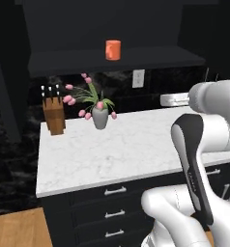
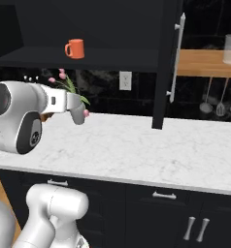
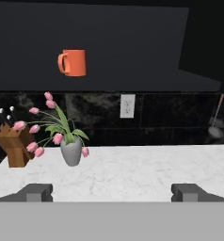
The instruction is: Gather all objects into one cabinet and sort the glasses and bowls to opposite sides.
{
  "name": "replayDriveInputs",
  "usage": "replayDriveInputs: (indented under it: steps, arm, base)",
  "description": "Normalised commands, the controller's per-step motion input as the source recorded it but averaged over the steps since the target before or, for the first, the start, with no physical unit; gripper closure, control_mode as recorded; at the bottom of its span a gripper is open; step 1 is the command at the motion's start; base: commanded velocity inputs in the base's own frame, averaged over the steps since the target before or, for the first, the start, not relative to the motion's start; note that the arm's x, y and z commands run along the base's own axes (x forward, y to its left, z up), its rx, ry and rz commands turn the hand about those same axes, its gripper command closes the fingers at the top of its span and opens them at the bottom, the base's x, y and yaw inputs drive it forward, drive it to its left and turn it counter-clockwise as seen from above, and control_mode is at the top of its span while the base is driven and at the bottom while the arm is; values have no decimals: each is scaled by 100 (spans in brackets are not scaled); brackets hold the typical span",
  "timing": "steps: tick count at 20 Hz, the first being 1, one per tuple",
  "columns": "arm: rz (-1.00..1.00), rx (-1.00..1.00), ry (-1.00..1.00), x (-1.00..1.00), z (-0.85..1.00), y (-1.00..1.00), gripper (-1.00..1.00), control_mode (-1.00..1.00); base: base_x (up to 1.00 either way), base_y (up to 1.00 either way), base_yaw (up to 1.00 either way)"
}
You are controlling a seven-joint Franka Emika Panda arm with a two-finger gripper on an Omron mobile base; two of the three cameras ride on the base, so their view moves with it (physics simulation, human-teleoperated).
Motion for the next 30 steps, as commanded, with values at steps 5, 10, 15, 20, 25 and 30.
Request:
replayDriveInputs:
  steps: [5,10,15,20,25,30]
  arm:
    - [0,0,0,0,0,0,-100,100]
    - [0,0,0,0,0,0,-100,100]
    - [0,0,0,0,0,0,-100,100]
    - [0,0,0,0,0,0,-100,100]
    - [0,0,0,0,0,0,-100,100]
    - [0,0,0,0,0,0,-100,100]
  base:
    - [18,34,1]
    - [16,76,0]
    - [5,19,0]
    - [17,0,0]
    - [11,-3,0]
    - [38,-5,0]
